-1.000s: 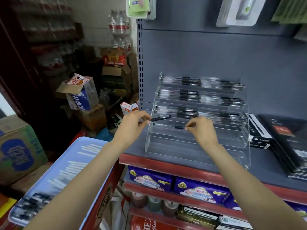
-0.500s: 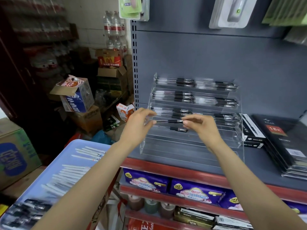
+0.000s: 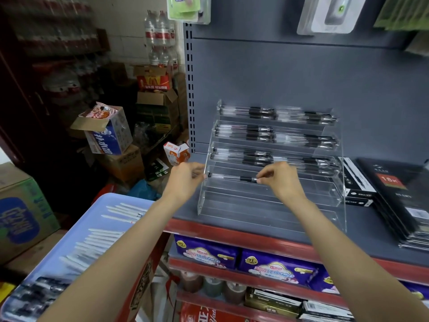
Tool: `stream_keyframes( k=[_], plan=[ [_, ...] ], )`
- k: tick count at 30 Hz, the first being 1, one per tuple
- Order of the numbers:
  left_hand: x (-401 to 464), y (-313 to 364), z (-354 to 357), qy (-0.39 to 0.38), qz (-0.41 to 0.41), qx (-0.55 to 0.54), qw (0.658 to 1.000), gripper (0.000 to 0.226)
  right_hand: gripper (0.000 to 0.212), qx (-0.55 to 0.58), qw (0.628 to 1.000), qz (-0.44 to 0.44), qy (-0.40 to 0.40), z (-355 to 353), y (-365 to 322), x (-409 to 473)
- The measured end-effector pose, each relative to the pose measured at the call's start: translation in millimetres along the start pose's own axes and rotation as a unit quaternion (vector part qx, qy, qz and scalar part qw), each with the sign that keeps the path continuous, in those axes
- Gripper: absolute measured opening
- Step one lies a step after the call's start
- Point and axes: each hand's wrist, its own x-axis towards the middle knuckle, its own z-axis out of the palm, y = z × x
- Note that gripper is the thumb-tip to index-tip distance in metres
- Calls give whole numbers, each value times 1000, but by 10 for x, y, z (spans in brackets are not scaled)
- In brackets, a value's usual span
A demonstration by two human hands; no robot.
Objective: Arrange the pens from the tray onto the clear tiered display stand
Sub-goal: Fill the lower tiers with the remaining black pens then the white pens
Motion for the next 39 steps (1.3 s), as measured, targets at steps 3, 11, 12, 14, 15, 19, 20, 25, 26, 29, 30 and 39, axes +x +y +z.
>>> stream_keyframes(
  k=[3,11,12,14,15,19,20,25,26,29,30,39],
  plan=[
    [-8,-11,5,3,-1,-17,1000,33,8,6,1000,8,-24,21,-30,8],
    [-154,-368,-279,36,-26,-101,994,20,15,119,991,-64,-5,250,-675,-144],
    [-201,-473,-350,44,-32,-97,994,19,16,134,988,-78,-16,357,-822,-181],
    [-312,-735,-499,57,-48,-78,994,17,17,153,982,-100,-49,623,-1136,-267],
    [-378,-887,-576,60,-60,-65,994,17,17,156,979,-111,-68,777,-1294,-318],
    [-695,-1564,-868,57,-119,-30,991,18,22,146,967,-137,-155,1486,-1814,-542],
    [-785,-1729,-944,52,-132,-18,990,18,25,137,964,-141,-182,1676,-1916,-600],
    [-1279,-2536,-1288,-30,-180,33,983,24,43,89,938,-83,-325,2608,-2151,-951],
    [-1375,-2711,-1337,-54,-184,53,980,26,46,79,934,-75,-339,2777,-2156,-1028],
    [-1648,-3175,-1436,-134,-183,115,967,34,49,51,931,-61,-356,3210,-2169,-1256],
    [-1730,-3288,-1453,-160,-179,128,962,36,48,38,932,-55,-357,3332,-2167,-1322],
    [-1906,-3633,-1382,-198,-113,181,957,40,27,-59,974,-28,-215,3719,-2057,-1506]
  ],
)
